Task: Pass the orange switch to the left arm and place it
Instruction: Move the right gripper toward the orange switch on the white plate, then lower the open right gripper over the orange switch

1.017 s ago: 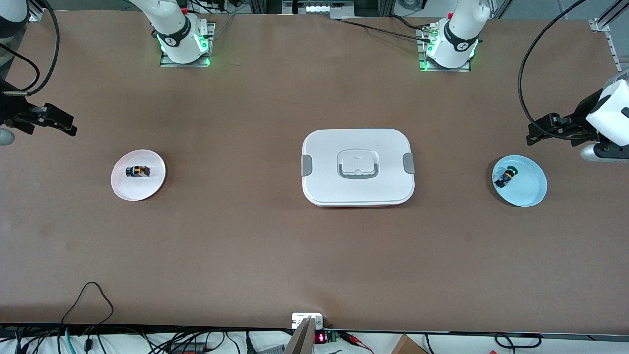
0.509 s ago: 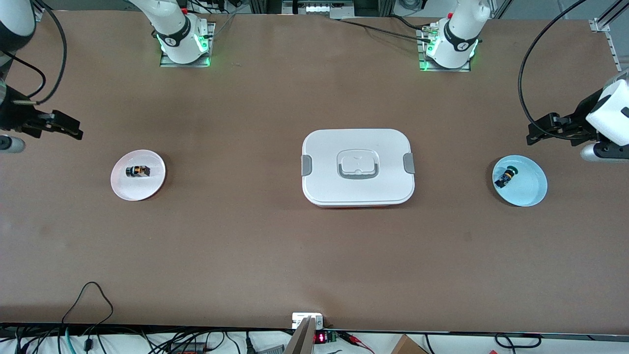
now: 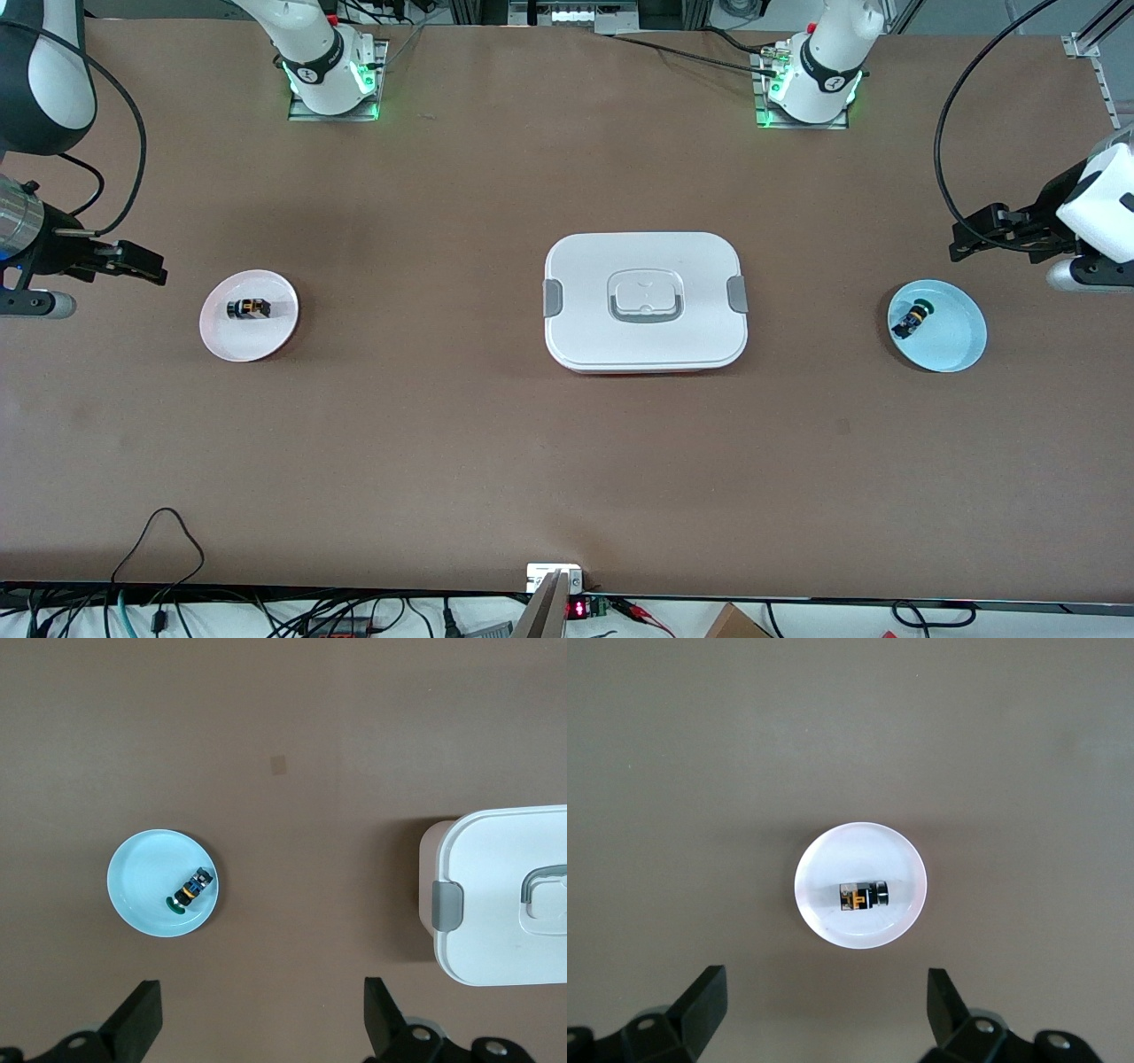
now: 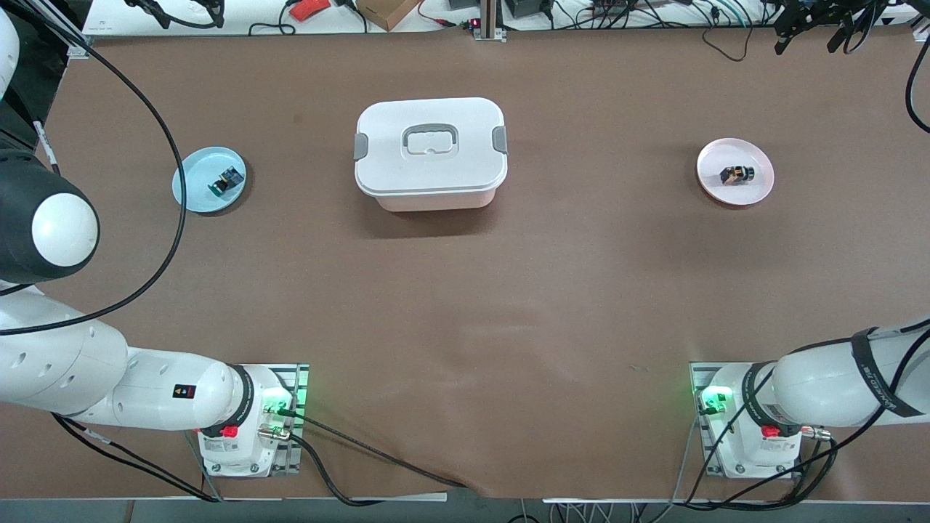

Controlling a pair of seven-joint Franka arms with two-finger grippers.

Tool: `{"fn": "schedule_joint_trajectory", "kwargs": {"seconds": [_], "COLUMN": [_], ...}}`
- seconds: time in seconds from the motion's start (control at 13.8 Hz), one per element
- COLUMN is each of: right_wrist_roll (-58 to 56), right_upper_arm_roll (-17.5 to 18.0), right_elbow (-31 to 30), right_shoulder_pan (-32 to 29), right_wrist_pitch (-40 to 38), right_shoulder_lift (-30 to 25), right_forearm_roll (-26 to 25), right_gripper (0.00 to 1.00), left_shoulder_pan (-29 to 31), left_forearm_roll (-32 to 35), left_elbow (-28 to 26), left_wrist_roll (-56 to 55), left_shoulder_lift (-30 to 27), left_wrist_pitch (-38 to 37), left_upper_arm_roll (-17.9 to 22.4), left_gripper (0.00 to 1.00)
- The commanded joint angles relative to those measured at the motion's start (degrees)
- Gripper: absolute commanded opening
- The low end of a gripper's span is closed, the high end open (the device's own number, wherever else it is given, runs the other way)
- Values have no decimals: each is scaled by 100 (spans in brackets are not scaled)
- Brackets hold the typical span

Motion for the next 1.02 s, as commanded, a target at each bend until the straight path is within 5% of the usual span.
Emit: {"fn": "schedule_joint_trajectory", "kwargs": {"seconds": [0.0,0.51,0.94], "right_wrist_roll": [40,31,-48], "right_upper_arm_roll": [-33,-51,-59], "right_elbow": [108,99,-945], "right_shoulder_pan": [11,19,-314], "right_wrist_pitch": [28,55,1126], "right_shoulder_lift": [139,359,368], "right_forearm_roll": [96,-88,-150], "right_gripper": [100,100,100], "left_shoulder_pan": [-41,-41,-41], "left_forearm_roll": [151,151,151], "left_elbow": [219,219,219], "left_wrist_roll": [-53,-53,-53], "left_shoulder_lift": [109,118,118], "left_wrist_pitch": [-95,-95,-95], "left_upper_arm_roll": [0,0,0], "left_gripper": [100,100,100]}}
